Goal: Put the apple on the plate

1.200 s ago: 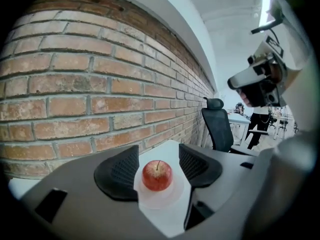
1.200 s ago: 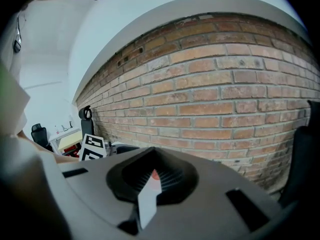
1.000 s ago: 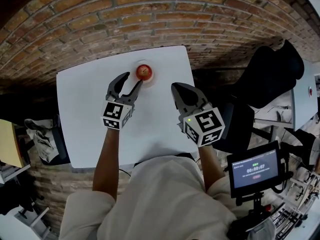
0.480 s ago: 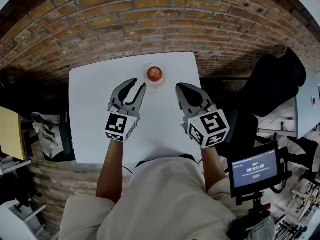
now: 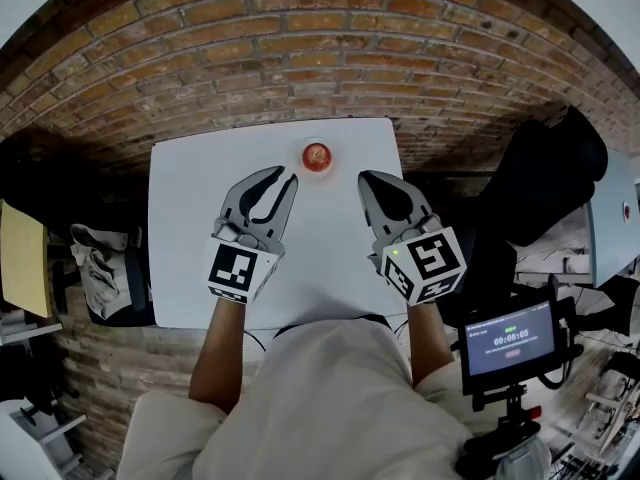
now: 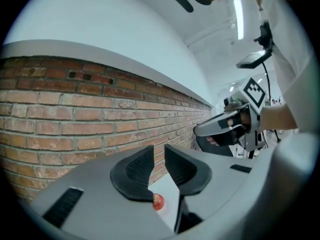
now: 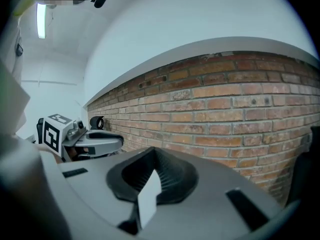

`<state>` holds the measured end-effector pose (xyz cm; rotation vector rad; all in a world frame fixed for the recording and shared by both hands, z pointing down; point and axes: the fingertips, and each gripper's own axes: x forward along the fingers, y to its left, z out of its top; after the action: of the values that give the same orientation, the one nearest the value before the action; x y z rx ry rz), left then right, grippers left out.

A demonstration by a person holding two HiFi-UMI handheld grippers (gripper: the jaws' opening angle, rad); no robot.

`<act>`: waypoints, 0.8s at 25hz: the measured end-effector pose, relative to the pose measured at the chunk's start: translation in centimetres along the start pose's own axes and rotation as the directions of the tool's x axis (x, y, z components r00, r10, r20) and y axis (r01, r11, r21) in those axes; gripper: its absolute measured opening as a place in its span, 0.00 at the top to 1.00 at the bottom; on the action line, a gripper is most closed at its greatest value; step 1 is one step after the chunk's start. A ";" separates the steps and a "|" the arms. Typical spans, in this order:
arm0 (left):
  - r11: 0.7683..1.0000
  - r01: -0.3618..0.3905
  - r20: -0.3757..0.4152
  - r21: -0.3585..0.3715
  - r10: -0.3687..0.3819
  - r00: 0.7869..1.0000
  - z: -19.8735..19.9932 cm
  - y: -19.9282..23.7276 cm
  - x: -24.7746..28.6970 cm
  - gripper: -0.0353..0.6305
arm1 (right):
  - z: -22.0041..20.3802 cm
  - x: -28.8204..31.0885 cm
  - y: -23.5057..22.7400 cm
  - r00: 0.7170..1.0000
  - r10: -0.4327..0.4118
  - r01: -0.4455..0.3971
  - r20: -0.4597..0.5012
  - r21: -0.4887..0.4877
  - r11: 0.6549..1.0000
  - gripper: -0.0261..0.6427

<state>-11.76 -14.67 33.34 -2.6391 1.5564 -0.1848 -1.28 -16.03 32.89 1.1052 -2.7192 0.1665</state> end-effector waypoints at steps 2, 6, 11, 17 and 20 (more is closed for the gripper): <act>1.000 -0.005 0.012 0.016 0.004 1.000 0.8 0.0 -0.6 0.86 | 0.5 -0.4 0.3 1.000 0.004 -0.004 0.011 -0.012 1.000 0.96; 0.999 -0.007 0.032 0.034 0.006 0.999 2.3 0.0 -1.2 0.88 | 1.3 -1.1 0.2 0.999 -0.001 0.002 0.035 -0.030 1.000 0.96; 0.997 -0.034 0.058 0.066 0.031 0.998 4.2 -0.2 -1.5 0.94 | 2.0 -1.8 0.5 0.999 0.027 -0.025 0.043 -0.062 0.998 0.96; 0.995 -0.042 0.068 0.088 0.036 0.997 5.1 -0.2 -1.5 0.94 | 2.9 -2.0 0.7 0.999 0.021 -0.017 0.049 -0.096 0.995 0.96; 0.996 -0.037 0.070 0.082 0.032 0.997 5.0 -0.7 -1.4 0.94 | 3.3 -2.1 0.8 0.998 0.022 -0.016 0.056 -0.101 0.995 0.96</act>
<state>-11.16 -13.11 28.33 -2.5260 1.5369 -0.1513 -0.87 -14.61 29.15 1.0722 -2.7546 0.0002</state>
